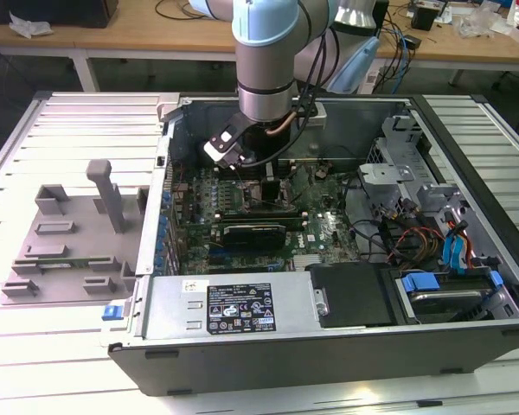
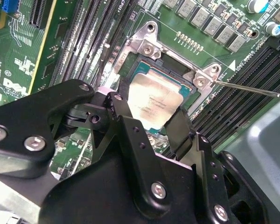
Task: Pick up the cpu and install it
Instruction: 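Place the cpu into insertion slot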
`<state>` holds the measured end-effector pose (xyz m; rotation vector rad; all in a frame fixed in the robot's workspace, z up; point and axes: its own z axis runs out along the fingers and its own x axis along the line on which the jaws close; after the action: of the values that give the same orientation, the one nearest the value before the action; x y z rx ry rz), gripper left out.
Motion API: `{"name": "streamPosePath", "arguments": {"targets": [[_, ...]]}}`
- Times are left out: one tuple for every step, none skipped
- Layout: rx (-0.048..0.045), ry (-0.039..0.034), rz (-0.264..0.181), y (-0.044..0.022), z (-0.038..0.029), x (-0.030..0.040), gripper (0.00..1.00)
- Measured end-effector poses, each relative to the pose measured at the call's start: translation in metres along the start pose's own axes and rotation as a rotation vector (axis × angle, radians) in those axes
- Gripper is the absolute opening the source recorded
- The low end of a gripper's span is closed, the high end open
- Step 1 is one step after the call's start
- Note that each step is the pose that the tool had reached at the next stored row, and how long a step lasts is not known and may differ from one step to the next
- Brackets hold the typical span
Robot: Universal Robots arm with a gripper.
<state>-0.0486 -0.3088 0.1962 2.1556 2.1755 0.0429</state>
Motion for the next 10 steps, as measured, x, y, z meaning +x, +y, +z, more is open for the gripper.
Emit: {"name": "streamPosePath", "arguments": {"targets": [[-0.0001, 0.0001, 0.000, 0.0001, 0.0001, 0.0000, 0.56], [0.0000, 0.0002, 0.000, 0.0001, 0.0001, 0.0000, 0.56], [0.0000, 0.0003, 0.000, 0.0001, 0.0001, 0.0000, 0.56], [0.0000, 0.0004, 0.000, 0.0000, 0.0005, 0.0000, 0.56], [0.0002, 0.0002, 0.000, 0.0000, 0.0008, -0.0001, 0.56], [0.0002, -0.0001, 0.000, 0.0000, 0.0009, -0.0001, 0.56], [0.0000, 0.0001, 0.000, 0.0000, 0.0010, 0.0000, 0.56], [0.0000, 0.0002, 0.000, 0.0000, 0.0011, 0.0000, 0.56], [0.0000, 0.0002, 0.000, 0.0000, 0.0011, 0.0000, 0.56], [0.0000, 0.0003, 0.000, 0.0000, 0.0012, 0.0000, 0.56]]}}
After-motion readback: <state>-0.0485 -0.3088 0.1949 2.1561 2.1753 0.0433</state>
